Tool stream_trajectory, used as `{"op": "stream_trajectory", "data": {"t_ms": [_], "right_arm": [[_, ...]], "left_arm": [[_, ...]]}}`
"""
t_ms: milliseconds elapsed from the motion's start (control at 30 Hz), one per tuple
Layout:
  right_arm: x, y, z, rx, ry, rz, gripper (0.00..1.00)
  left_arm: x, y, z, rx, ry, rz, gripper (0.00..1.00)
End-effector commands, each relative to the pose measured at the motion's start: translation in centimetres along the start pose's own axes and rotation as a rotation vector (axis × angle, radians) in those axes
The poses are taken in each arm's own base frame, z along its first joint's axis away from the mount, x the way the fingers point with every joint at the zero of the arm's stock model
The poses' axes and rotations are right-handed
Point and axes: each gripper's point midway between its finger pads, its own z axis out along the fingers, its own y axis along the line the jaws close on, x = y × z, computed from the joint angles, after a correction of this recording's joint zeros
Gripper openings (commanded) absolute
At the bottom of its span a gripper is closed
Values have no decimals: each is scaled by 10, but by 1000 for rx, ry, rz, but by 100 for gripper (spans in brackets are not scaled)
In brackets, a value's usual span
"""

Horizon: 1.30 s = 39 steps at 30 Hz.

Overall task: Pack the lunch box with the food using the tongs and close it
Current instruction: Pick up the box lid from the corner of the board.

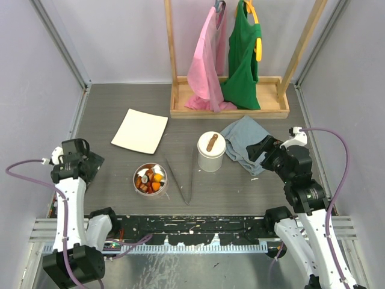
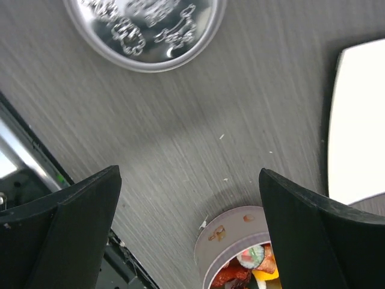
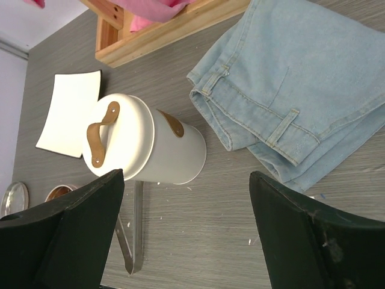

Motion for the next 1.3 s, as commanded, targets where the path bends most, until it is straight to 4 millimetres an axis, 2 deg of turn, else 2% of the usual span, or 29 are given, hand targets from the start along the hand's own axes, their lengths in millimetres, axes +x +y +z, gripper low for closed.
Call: {"op": "stream_trajectory", "data": {"t_ms": [0,233,367,533,667,900,1267], "right_arm": [[-17,1,-4,9,-71,-8,90],[-13,0,-2,9,-56,3,90],[-11,0,0,9,-46,5,90],[-9,0,3,12,-32,17,90],[-5,1,7,14,-10,28,90],[-1,0,10,16,9,32,90],[4,-3,15,28,35,32,90]], "left_arm": [[5,24,11,-150,-13,-156,98],[6,32,36,-164,-78,-295,99],[-10,42,41,-213,-177,-362,99],[-26,47,53,-238,-246,-461,93],[-22,50,61,-259,-231,-545,81],[-15,56,83,-284,-225,-613,72],[-10,69,98,-342,-215,-634,67]]}}
